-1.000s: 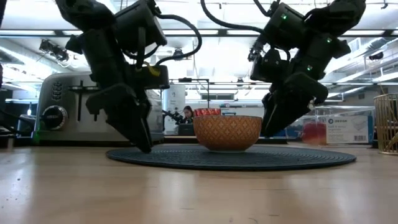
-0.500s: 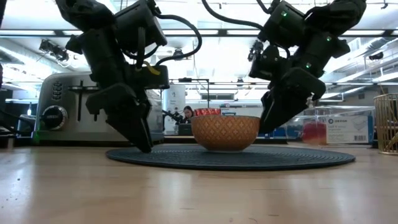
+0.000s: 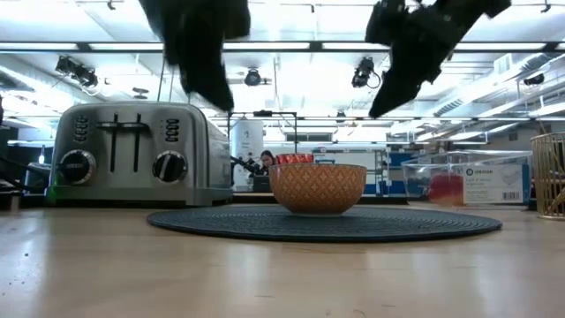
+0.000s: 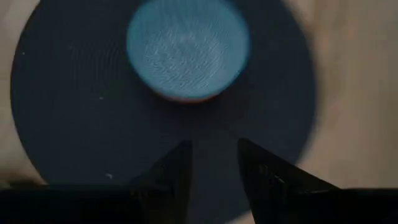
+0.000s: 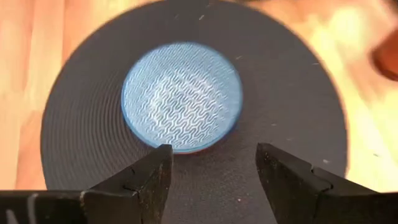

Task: Arrange a breakfast setting
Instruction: Pour the cereal from the cereal box into the blue bowl

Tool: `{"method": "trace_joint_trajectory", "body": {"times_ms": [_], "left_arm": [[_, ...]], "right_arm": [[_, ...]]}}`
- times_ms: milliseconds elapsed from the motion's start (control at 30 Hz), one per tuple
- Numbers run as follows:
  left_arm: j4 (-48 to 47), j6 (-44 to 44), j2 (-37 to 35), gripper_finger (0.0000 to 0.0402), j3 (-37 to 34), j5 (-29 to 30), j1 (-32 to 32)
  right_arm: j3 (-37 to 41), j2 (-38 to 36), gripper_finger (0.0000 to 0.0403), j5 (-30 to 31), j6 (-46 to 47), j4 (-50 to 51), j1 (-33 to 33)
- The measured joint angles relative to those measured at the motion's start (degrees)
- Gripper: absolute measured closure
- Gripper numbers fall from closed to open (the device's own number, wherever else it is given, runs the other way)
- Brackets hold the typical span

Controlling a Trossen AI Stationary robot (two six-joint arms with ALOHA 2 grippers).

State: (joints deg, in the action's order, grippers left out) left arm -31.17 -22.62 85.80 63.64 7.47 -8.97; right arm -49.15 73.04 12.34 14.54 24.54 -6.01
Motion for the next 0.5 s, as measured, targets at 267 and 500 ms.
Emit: {"method": "trace_joint_trajectory", "body": {"times_ms": [267, 500], "left_arm": [[-25.53, -20.79, -1.23, 0.0269, 22.94, -14.35, -2.9], [-39.29, -36.04, -1.26, 0.0269, 38.12, -18.55, -12.96]], "right_arm": [[0.0, -1.99, 0.0167, 4.52, 13.76, 1.4, -5.96], [0.04, 0.52, 0.0169, 4.21, 18.72, 0.47, -11.3]]}}
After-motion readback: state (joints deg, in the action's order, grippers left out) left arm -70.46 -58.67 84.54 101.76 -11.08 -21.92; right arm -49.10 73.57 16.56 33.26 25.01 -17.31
